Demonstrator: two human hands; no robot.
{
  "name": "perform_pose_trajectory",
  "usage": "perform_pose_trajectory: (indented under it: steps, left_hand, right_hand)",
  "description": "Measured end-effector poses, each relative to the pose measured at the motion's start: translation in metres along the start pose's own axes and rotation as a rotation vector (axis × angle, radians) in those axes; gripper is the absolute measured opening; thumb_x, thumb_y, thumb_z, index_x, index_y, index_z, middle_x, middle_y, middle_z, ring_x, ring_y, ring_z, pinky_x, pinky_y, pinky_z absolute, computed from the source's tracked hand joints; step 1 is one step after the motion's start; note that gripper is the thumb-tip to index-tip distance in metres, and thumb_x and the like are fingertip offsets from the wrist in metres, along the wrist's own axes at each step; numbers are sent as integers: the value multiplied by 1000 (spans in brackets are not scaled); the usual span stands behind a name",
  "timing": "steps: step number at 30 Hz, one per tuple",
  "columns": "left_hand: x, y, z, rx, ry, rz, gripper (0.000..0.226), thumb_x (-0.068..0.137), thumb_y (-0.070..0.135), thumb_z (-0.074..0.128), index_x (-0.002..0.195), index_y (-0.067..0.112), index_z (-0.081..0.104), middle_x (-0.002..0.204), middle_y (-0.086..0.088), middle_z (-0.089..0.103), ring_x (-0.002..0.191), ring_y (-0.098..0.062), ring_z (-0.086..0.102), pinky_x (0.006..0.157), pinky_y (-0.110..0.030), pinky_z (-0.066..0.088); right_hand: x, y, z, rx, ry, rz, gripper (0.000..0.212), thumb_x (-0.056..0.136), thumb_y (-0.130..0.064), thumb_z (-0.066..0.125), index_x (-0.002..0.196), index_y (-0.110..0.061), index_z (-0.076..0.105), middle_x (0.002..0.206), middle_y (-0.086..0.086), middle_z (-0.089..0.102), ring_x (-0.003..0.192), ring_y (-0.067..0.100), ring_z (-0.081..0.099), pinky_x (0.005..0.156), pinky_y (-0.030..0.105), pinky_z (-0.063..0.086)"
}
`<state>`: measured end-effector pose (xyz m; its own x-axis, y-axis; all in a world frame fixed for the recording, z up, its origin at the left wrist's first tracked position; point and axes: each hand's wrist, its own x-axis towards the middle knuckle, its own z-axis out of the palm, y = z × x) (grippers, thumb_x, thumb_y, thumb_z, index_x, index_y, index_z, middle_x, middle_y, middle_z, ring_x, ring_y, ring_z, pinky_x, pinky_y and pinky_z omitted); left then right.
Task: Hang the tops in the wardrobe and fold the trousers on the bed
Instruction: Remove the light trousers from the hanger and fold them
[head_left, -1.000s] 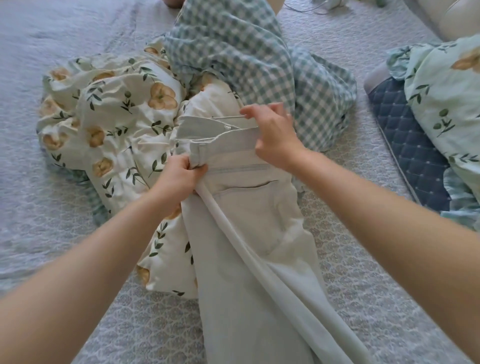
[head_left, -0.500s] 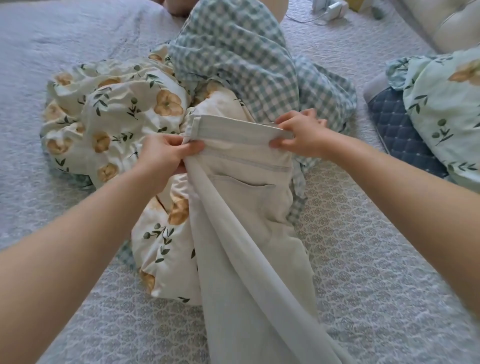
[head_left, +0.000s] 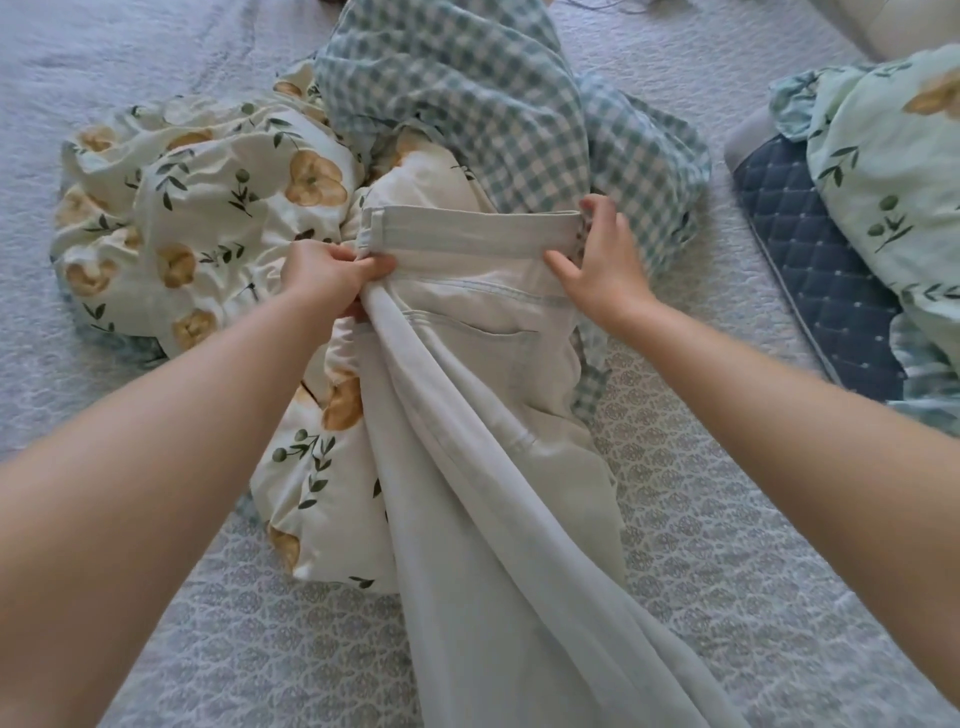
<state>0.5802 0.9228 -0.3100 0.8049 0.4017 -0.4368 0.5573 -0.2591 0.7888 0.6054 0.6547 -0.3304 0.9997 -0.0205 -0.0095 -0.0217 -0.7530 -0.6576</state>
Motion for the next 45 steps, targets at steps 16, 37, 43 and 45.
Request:
perform_pose_trajectory:
  steps: [16,37,43,45]
  left_hand:
    - [-182,-96,51,-24,181,218,36,82,23,75,111,21,55,112,-3,59,86,-8,56,80,-23,50]
    - [-295,-197,84,-212,-33,-391,21,96,-2,44,94,9,62,107,-18,67,98,-35,66,79,-43,58]
    - [-291,-204,87,-293,5,-384,17,102,8,44,110,10,59,106,-12,66,97,-30,65,70,-37,55]
    - [-289,-205,85,-308,15,-382,17,103,10,43,111,12,58,104,-10,66,94,-28,65,67,-36,54]
  right_hand:
    - [-269,121,-4,16,-371,127,26,94,-35,58,104,-12,63,98,-2,55,94,16,56,84,30,44]
    - [-319,118,-13,156,-462,429,27,98,-24,51,120,-10,59,114,3,63,103,20,59,91,36,50]
    - [-301,125,9,495,-586,700,38,97,-36,54,110,-1,61,101,16,68,89,26,62,93,47,53]
    - [-301,119,15,545,-615,721,41,97,-33,56,114,4,60,93,16,62,83,27,55,84,39,54]
